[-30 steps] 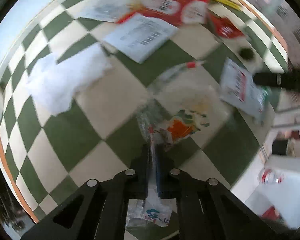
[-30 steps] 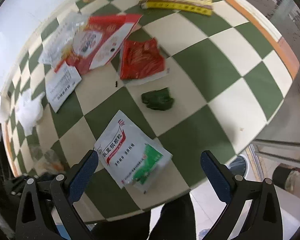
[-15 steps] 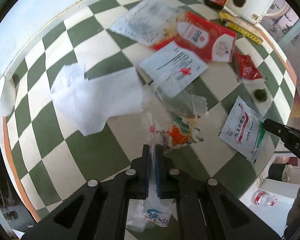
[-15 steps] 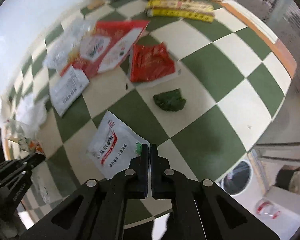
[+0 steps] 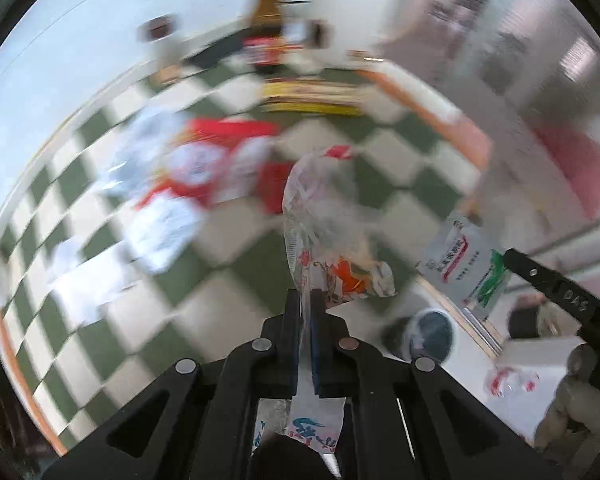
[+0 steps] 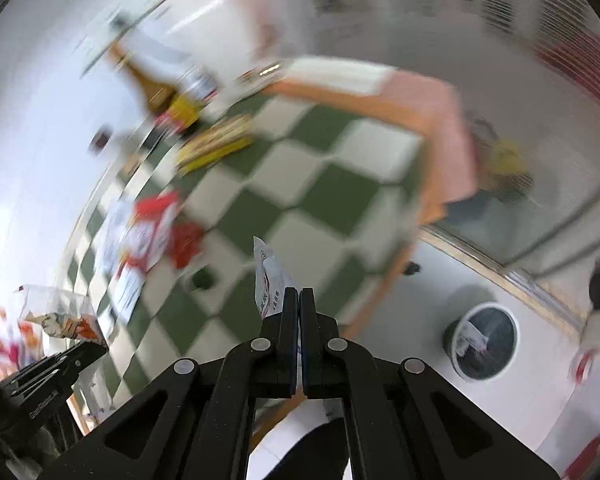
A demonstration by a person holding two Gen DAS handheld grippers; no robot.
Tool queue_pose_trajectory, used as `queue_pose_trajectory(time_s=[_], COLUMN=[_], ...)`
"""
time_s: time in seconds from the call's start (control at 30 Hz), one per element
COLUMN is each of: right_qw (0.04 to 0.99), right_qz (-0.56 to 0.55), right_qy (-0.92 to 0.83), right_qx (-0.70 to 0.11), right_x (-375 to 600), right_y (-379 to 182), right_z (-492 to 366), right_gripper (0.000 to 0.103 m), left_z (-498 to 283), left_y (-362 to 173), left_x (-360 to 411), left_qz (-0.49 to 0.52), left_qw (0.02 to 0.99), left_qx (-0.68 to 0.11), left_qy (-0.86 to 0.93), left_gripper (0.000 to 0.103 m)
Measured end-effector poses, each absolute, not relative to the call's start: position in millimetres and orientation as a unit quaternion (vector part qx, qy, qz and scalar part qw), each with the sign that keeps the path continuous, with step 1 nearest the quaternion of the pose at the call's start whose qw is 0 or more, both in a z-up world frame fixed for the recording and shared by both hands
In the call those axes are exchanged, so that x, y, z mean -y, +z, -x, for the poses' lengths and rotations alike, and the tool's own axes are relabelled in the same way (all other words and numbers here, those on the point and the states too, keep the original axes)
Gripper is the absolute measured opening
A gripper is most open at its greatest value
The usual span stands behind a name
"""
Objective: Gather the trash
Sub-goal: 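Carry the plastic bag and sachet to the bin and release both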
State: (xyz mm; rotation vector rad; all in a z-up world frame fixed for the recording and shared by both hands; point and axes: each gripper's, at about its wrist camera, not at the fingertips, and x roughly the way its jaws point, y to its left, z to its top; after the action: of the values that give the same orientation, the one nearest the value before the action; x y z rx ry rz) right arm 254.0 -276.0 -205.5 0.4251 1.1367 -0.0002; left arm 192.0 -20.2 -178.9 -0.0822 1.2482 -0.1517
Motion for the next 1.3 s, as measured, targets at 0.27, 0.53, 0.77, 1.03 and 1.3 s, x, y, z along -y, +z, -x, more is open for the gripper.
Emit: queue_pose_trajectory(time_s=[0.27,0.53,0.77,1.03,1.3], right_qw=[0.787,0.693,0.636,0.606,0.586], right_qz=[-0.292,-0.384,-0.424,-0.429,-0.437], right_qy=[-0.165,-0.292,-0.311,-0.296,-0.282], right_qx=[-0.517,-0.535,-0.564,-0.601,-0.621], right_x=[474.1,624.1,672.2,674.7,665.9], right_y=[-260.5,-428.3,-617.8,-780.1,-830.6], right_z=[-138.8,-22.4,0.1,-15.6,-26.8], right_gripper=[0.001,0.001,0.001,0.001,0.003], left_z=[-235.1,-221.8,-216.7,-208.7,-199.5], left_y=[-214.9,-369.6,-597.6,-771.0,-799.9], left_x=[253.8,438.3,535.5,567.4,577.1], left_qz=[-0.024,-0.029,-0.005,-0.065,-0.119], left_qw=[0.759,0.647,0.550,0.507,0.506], left_qx=[-0.609,-0.699,-0.782,-0.816,-0.810], left_qy=[-0.228,-0.304,-0.294,-0.271,-0.270], left_gripper=[0.002,0.002,0.002,0.003,0.074])
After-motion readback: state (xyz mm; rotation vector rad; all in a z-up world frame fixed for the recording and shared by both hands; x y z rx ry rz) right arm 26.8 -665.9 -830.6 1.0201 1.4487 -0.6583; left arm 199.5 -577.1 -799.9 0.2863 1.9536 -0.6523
